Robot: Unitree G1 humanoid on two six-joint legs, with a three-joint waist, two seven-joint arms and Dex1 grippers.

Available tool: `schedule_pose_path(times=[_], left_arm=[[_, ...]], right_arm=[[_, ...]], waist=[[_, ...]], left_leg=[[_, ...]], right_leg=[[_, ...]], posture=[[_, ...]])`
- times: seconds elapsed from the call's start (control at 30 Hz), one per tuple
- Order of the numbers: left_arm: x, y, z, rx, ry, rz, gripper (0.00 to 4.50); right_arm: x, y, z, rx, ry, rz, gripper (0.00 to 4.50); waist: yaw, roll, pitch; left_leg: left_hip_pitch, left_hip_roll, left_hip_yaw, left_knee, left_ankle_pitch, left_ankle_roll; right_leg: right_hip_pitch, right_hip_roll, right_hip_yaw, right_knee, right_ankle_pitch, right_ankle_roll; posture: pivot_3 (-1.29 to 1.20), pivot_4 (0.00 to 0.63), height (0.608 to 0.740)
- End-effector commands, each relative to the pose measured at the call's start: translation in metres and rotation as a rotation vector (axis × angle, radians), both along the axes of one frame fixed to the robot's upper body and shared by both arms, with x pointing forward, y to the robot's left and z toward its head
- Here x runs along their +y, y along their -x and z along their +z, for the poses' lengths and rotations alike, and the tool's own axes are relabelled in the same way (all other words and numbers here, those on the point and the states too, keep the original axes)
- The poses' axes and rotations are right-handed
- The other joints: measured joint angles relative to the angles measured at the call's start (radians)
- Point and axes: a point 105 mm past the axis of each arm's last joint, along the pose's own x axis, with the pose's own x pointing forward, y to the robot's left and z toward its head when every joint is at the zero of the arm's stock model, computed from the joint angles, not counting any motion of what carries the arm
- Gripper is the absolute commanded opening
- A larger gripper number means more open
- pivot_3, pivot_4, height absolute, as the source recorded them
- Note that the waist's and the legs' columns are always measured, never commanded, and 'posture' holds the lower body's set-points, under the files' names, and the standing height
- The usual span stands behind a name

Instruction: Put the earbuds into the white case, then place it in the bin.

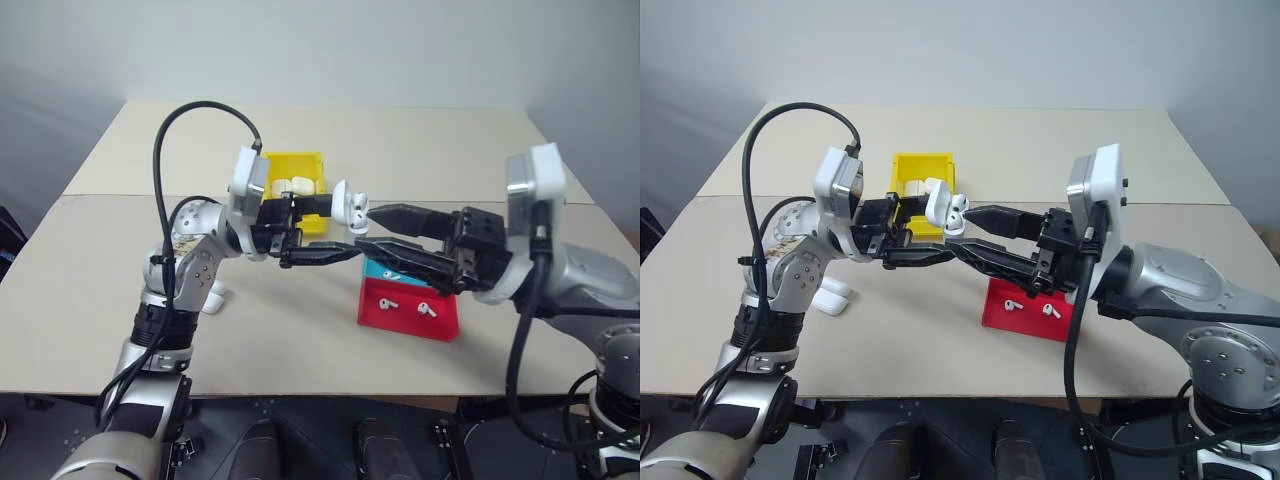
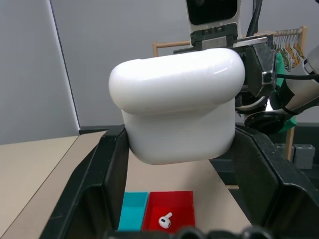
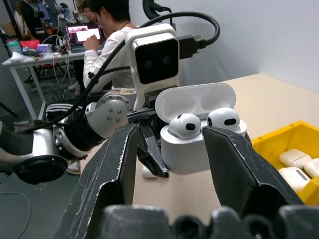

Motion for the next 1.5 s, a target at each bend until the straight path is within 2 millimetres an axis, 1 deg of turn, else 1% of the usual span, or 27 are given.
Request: schedule_pose_path(times=[0.03,0.13,0.2,0.3,0.33,0.43,0.57,0.67,0.77,0.83,1.03,1.17,1.23,1.3,1.37,1.43,1.5], left_arm=[[-0.003,0.006,0.011,-0.054,0.024,-0.018,2.78],[-0.006,0.005,0.006,-0.042,0.011,-0.020,2.78],[-0.008,0.003,0.000,-0.038,-0.011,-0.014,2.78],[-0.012,-0.004,-0.009,-0.037,-0.042,-0.004,2.78],[-0.015,-0.006,-0.010,-0.036,-0.044,-0.002,2.78],[-0.021,-0.009,-0.012,-0.038,-0.044,-0.001,2.78],[-0.029,-0.012,-0.014,-0.045,-0.042,0.009,2.78],[-0.032,-0.012,-0.014,-0.051,-0.038,0.010,2.78],[-0.033,-0.013,-0.014,-0.053,-0.033,0.011,2.78],[-0.032,-0.014,-0.014,-0.058,-0.031,0.017,2.78],[-0.025,-0.017,-0.011,-0.061,-0.007,0.064,2.78],[-0.020,-0.017,-0.010,-0.056,0.007,0.095,2.78],[-0.018,-0.017,-0.010,-0.061,0.015,0.114,2.78],[-0.014,-0.021,-0.005,-0.066,0.038,0.181,2.78],[-0.010,-0.028,0.002,-0.067,0.075,0.282,2.78],[-0.003,-0.041,0.012,-0.044,0.133,0.425,2.78],[0.006,-0.053,0.020,-0.023,0.178,0.562,2.78]], right_arm=[[-0.008,0.011,0.015,-0.065,-0.022,0.029,2.53],[-0.016,0.010,0.025,-0.102,-0.001,0.014,1.99],[-0.020,0.008,0.034,-0.150,0.032,0.011,1.31],[-0.019,0.001,0.044,-0.225,0.138,0.024,0.21],[-0.017,-0.003,0.047,-0.236,0.167,0.027,0.05],[-0.007,-0.014,0.052,-0.275,0.262,0.049,0.05],[0.014,-0.033,0.054,-0.318,0.423,0.063,0.05],[0.029,-0.045,0.046,-0.388,0.578,0.087,0.05],[0.037,-0.057,0.032,-0.438,0.701,0.096,0.05],[0.037,-0.060,0.026,-0.458,0.755,0.123,0.05],[0.013,-0.060,0.020,-0.464,0.816,0.124,0.05],[0.002,-0.059,0.027,-0.434,0.748,0.054,0.05],[-0.001,-0.061,0.040,-0.424,0.640,-0.017,0.05],[-0.012,-0.064,0.065,-0.390,0.432,-0.147,0.05],[-0.029,-0.064,0.077,-0.333,0.275,-0.246,0.05],[-0.047,-0.059,0.075,-0.286,0.177,-0.320,0.05],[-0.058,-0.054,0.062,-0.245,0.156,-0.377,0.05]], waist=[[0.000,0.000,0.000],[0.000,0.000,0.000],[0.000,0.000,0.000],[-0.001,0.000,0.000],[-0.003,0.000,0.000],[-0.005,0.000,0.000],[-0.003,0.000,0.000],[-0.001,0.000,0.000],[0.002,0.000,0.000],[0.005,0.000,0.000],[0.009,0.000,0.000],[0.008,0.000,0.000],[0.007,0.000,0.000],[0.002,0.000,0.000],[0.003,0.000,0.000],[0.011,0.000,0.000],[0.016,0.000,0.000]], left_leg=[[0.000,0.000,0.000,0.000,0.000,0.000],[0.000,0.000,0.000,0.000,0.000,0.000],[0.000,0.000,0.000,0.000,0.000,0.000],[0.001,0.000,0.001,0.000,0.000,0.000],[0.001,0.000,0.000,0.000,0.000,0.000],[0.001,0.000,0.000,0.000,0.000,0.000],[-0.002,0.000,0.001,0.000,0.000,0.000],[-0.003,0.000,0.002,0.000,0.000,0.000],[-0.003,0.000,0.002,0.000,0.000,0.001],[-0.004,0.000,0.002,0.000,0.000,0.001],[-0.005,0.000,0.001,0.001,0.000,0.001],[-0.004,0.000,0.001,0.001,0.000,0.001],[-0.004,0.000,0.001,0.001,0.000,0.001],[-0.003,0.000,0.001,0.001,0.000,0.001],[-0.003,0.000,0.001,0.001,0.000,0.001],[-0.004,0.000,0.000,0.001,0.000,0.001],[-0.003,0.000,-0.002,0.001,0.000,0.001]], right_leg=[[0.000,0.000,0.000,0.000,0.000,0.000],[0.000,0.000,0.000,0.000,0.000,0.000],[0.000,0.000,0.000,0.000,0.000,0.000],[0.000,0.000,0.000,0.000,0.000,0.000],[0.000,0.000,0.000,0.000,0.000,0.000],[0.000,0.000,0.000,0.000,0.000,0.000],[-0.003,0.000,0.001,0.000,0.000,0.000],[-0.004,0.000,0.001,0.000,0.000,0.000],[-0.005,0.000,0.000,0.000,0.000,0.000],[-0.005,0.000,0.000,0.000,0.000,0.000],[-0.005,0.000,0.000,-0.001,0.000,0.000],[-0.005,0.000,0.000,0.001,0.000,0.000],[-0.005,0.000,0.000,0.001,0.000,0.000],[-0.005,0.000,0.000,0.001,0.000,0.000],[-0.004,0.000,0.000,0.002,0.000,-0.001],[-0.003,0.000,-0.001,0.001,0.000,-0.001],[-0.002,-0.001,-0.002,0.000,0.000,0.000]], posture=[[0.00,0.150,0.740],[0.00,0.150,0.740],[0.00,0.150,0.740],[0.00,0.150,0.740],[0.00,0.150,0.740],[0.00,0.150,0.740],[0.00,0.150,0.740],[0.00,0.150,0.740],[0.00,0.150,0.740],[0.00,0.150,0.740],[0.00,0.150,0.740],[0.00,0.150,0.740],[0.00,0.150,0.740],[0.00,0.150,0.740],[0.00,0.150,0.740],[0.00,0.150,0.740],[0.00,0.150,0.740]])
